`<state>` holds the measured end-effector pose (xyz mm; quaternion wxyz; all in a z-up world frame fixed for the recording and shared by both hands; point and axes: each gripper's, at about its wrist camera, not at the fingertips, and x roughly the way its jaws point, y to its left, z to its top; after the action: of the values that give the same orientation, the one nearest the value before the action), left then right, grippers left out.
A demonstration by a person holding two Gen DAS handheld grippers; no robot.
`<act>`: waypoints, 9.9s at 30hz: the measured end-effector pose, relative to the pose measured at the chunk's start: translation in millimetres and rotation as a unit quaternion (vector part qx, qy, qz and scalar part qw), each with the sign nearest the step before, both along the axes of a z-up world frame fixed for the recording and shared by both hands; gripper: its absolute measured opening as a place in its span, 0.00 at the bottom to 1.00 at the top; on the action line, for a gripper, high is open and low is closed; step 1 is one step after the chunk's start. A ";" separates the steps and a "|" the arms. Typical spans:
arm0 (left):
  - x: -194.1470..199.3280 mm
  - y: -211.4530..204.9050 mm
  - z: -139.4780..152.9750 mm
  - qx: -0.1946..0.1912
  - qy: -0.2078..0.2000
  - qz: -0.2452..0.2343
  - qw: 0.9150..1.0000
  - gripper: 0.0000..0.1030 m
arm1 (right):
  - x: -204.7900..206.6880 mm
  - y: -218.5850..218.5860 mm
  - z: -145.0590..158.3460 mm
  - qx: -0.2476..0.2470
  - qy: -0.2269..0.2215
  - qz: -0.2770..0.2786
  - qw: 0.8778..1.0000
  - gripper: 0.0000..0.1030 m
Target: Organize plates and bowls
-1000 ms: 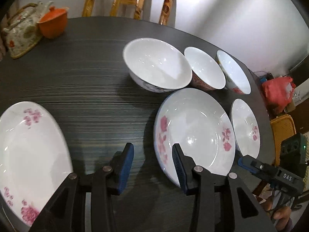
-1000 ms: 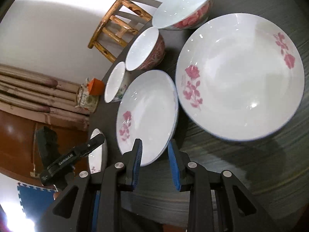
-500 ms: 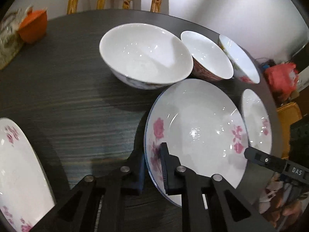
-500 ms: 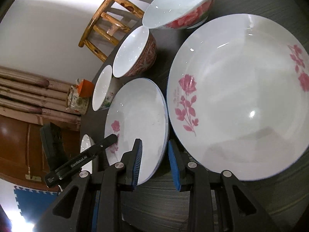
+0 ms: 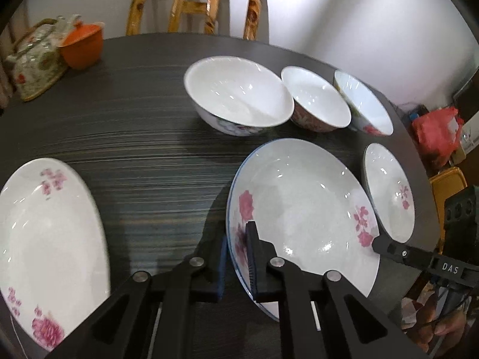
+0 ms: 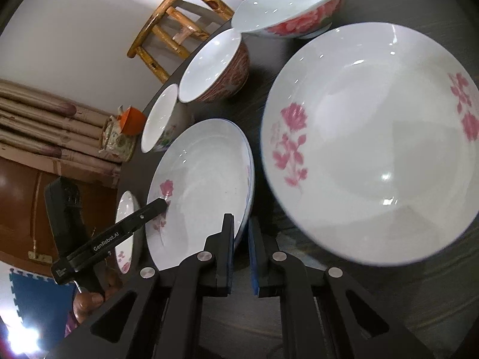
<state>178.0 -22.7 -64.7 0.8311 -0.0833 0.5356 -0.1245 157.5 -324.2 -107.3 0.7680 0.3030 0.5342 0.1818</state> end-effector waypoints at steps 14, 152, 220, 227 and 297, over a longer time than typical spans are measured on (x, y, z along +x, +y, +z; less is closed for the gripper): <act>-56.6 123.0 46.9 0.016 -0.033 0.114 0.993 0.11 | 3.3 89.2 41.5 0.018 -0.036 0.088 0.995 0.10; -70.1 -49.3 -0.3 -0.030 0.030 0.018 0.999 0.12 | -20.3 -47.7 -5.5 -0.022 -0.016 0.069 0.997 0.09; -78.0 217.0 2.6 0.037 -0.005 0.223 0.974 0.17 | 41.7 281.8 27.0 -0.126 -0.071 0.274 0.951 0.12; -79.0 210.6 20.9 0.092 -0.044 0.220 0.970 0.25 | 43.2 283.9 26.6 -0.128 -0.072 0.275 0.950 0.12; 101.3 -168.3 16.5 -0.280 0.137 0.177 0.933 0.42 | 186.3 -155.4 79.9 -0.149 -0.076 0.006 0.986 0.64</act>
<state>279.3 -191.0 -48.2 0.7011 -0.4226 0.5641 -0.1082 343.8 -479.7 -27.4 0.8418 0.1672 0.4973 0.1268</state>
